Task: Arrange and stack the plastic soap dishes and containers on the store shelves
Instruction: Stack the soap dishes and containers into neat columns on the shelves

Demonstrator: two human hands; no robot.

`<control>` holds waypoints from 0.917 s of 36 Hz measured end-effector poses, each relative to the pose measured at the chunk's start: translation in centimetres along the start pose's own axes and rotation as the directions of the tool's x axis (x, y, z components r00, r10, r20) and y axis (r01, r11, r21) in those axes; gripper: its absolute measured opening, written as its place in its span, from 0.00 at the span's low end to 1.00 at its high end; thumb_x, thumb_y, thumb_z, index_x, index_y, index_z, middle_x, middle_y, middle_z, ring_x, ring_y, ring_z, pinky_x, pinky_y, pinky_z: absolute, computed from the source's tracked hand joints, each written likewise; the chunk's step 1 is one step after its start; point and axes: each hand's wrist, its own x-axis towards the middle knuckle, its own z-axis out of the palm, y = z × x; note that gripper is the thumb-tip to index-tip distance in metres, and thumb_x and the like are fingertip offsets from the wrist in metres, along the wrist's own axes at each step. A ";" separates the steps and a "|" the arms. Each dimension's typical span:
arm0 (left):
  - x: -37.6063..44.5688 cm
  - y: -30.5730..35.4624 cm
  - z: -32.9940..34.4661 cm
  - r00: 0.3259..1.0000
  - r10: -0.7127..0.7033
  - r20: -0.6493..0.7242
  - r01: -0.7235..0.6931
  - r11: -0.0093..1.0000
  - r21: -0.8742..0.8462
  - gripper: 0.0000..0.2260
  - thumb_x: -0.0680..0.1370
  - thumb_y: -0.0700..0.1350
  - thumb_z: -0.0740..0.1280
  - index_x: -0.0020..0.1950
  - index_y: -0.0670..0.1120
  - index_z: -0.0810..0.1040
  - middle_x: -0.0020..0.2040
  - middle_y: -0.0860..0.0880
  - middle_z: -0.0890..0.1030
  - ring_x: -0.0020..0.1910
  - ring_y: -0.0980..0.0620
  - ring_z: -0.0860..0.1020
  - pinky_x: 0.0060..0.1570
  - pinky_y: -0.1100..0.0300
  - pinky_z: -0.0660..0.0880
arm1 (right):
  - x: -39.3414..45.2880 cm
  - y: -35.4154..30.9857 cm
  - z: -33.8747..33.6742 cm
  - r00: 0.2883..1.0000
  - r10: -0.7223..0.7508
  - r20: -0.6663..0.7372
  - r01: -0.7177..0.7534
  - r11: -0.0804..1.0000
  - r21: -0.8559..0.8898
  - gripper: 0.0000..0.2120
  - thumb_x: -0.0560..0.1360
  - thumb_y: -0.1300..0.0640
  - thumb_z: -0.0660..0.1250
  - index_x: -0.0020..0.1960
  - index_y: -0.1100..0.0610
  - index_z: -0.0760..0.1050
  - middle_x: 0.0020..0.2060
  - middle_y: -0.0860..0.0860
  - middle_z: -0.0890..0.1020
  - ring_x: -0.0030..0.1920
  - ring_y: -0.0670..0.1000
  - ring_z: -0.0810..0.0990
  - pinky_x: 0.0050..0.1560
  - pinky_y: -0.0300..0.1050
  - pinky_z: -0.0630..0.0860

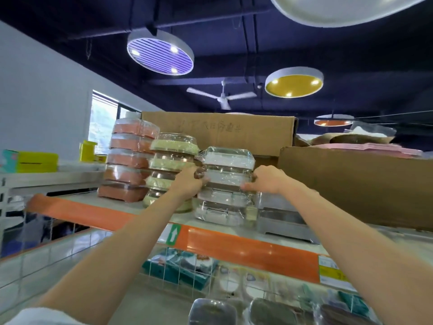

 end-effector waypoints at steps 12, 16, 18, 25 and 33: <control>0.5 0.1 -0.5 0.998 0.025 -0.052 -0.025 1.000 0.008 0.19 0.74 0.50 0.71 0.60 0.40 0.75 0.54 0.45 0.80 0.54 0.45 0.78 0.58 0.50 0.74 | -0.5 0.1 -0.4 0.994 0.000 -0.110 0.006 0.999 0.048 0.26 0.72 0.35 0.65 0.32 0.57 0.69 0.29 0.48 0.72 0.32 0.49 0.71 0.40 0.45 0.67; 1.0 1.1 -1.1 0.993 0.021 -0.117 -0.020 1.000 0.005 0.19 0.76 0.53 0.67 0.60 0.41 0.73 0.52 0.47 0.77 0.56 0.46 0.77 0.57 0.54 0.74 | -0.7 0.4 -1.5 0.986 0.092 -0.139 -0.071 0.986 0.149 0.28 0.72 0.33 0.61 0.32 0.58 0.67 0.28 0.51 0.72 0.31 0.50 0.71 0.32 0.44 0.65; 1.5 1.4 -1.5 0.987 0.002 -0.162 -0.006 1.000 -0.023 0.22 0.77 0.55 0.66 0.62 0.39 0.73 0.53 0.47 0.79 0.55 0.45 0.78 0.59 0.50 0.74 | -0.7 0.4 -1.7 0.984 0.100 -0.145 -0.073 0.980 0.185 0.30 0.75 0.35 0.60 0.49 0.64 0.77 0.44 0.58 0.81 0.45 0.56 0.80 0.41 0.47 0.72; 2.0 2.1 -0.6 0.992 -0.007 -0.127 -0.012 0.989 -0.144 0.20 0.78 0.51 0.66 0.66 0.41 0.73 0.59 0.41 0.78 0.59 0.41 0.76 0.62 0.44 0.72 | -0.5 -0.3 -1.6 0.987 0.077 -0.142 -0.026 0.945 0.327 0.24 0.79 0.42 0.58 0.64 0.61 0.71 0.62 0.56 0.77 0.57 0.54 0.76 0.47 0.43 0.69; 2.7 0.6 -0.7 0.993 0.002 -0.122 -0.029 0.976 -0.217 0.10 0.76 0.44 0.69 0.54 0.40 0.79 0.51 0.39 0.82 0.52 0.39 0.80 0.57 0.42 0.75 | -0.5 -0.5 -1.1 0.978 0.091 -0.188 -0.004 0.909 0.418 0.17 0.78 0.46 0.63 0.61 0.55 0.69 0.49 0.49 0.75 0.40 0.45 0.72 0.36 0.39 0.67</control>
